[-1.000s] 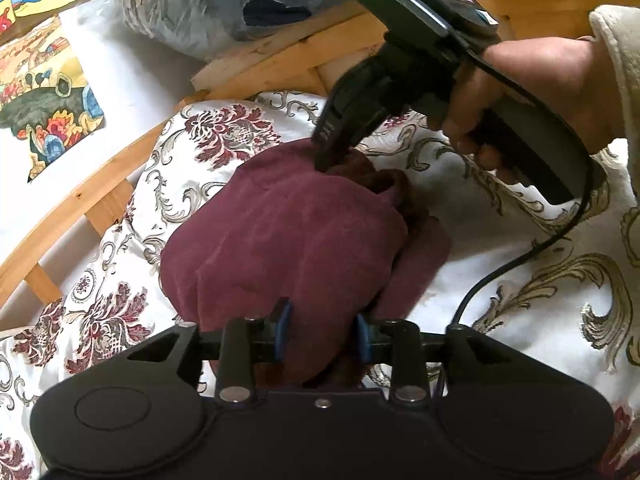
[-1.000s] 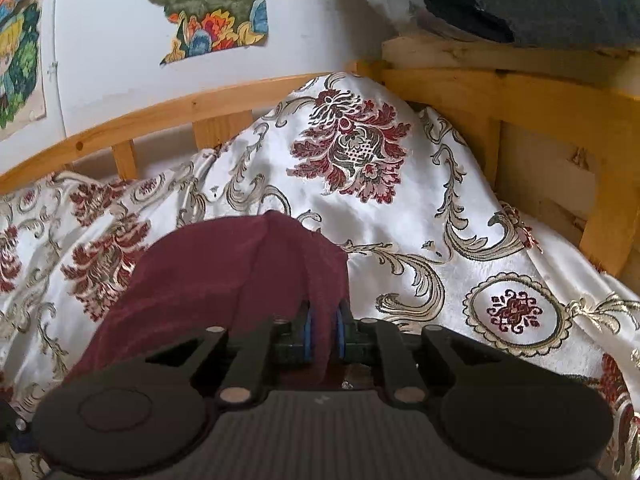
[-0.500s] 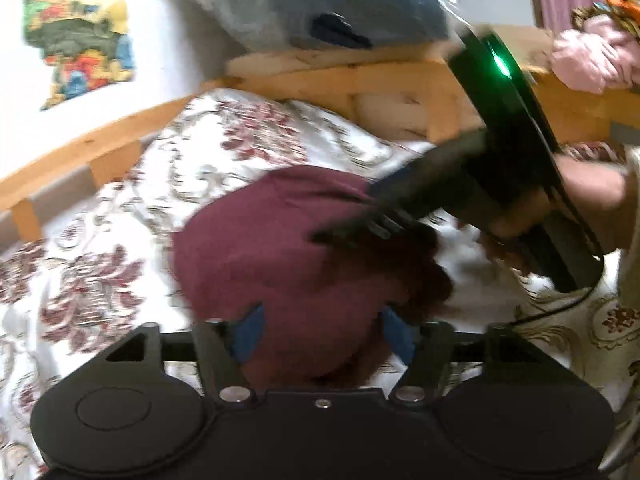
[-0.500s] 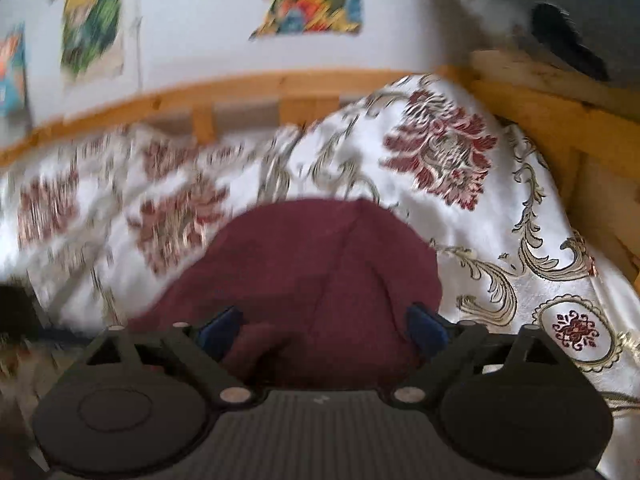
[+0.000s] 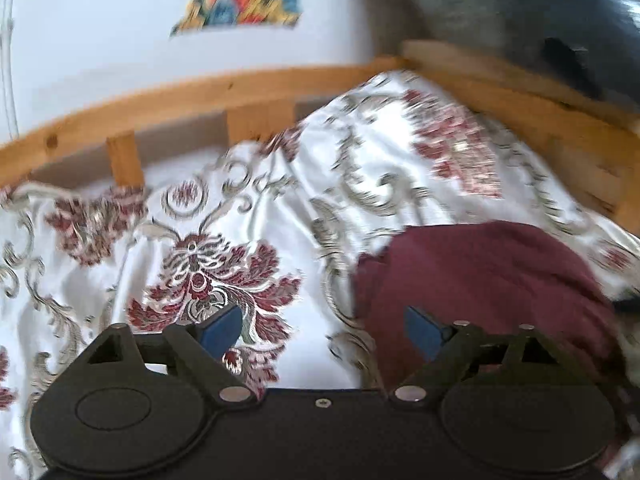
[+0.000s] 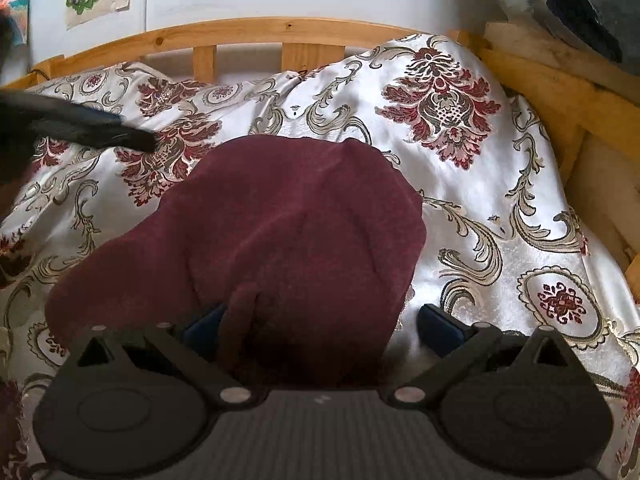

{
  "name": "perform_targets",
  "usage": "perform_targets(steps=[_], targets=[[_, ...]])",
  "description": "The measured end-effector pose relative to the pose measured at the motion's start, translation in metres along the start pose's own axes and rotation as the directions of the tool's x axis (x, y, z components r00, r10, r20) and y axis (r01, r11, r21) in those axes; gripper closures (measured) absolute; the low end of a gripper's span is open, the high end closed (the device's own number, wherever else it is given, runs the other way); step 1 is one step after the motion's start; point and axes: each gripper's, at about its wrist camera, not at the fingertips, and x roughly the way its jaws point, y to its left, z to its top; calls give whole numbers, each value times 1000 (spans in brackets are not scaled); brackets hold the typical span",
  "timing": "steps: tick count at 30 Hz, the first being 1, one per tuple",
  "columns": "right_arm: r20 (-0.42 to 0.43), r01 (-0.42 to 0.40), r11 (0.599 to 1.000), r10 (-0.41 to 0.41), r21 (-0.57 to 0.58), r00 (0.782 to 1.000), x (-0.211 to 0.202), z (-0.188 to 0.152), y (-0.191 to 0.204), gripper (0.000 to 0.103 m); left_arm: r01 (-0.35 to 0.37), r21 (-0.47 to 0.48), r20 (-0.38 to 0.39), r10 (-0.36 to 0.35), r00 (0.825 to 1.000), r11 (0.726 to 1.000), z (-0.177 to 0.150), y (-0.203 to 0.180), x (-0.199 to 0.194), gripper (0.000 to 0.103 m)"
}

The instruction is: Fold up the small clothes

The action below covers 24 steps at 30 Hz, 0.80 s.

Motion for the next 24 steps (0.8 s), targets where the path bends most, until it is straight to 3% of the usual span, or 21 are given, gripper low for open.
perform_targets(steps=[4, 10, 14, 17, 19, 21, 24], targets=[[5, -6, 1000, 6, 10, 1000, 2, -1, -2, 0, -21, -31, -57, 19, 998, 999, 12, 4, 42, 29], [5, -3, 1000, 3, 7, 1000, 3, -1, -2, 0, 98, 70, -86, -91, 992, 993, 16, -13, 62, 32], [6, -2, 1000, 2, 6, 1000, 3, -1, -2, 0, 119, 135, -94, -107, 990, 984, 17, -26, 65, 32], [6, -1, 1000, 1, 6, 1000, 3, -1, -1, 0, 143, 130, -110, -129, 986, 981, 20, -27, 69, 35], [8, 0, 1000, 0, 6, 1000, 3, -2, -1, 0, 156, 133, -121, -140, 983, 979, 21, -29, 71, 41], [8, 0, 1000, 0, 6, 1000, 3, -2, -1, 0, 178, 142, -141, -158, 977, 974, 21, -32, 73, 61], [9, 0, 1000, 0, 6, 1000, 3, -2, -1, 0, 178, 186, -154, -151, 977, 966, 19, -42, 74, 76]])
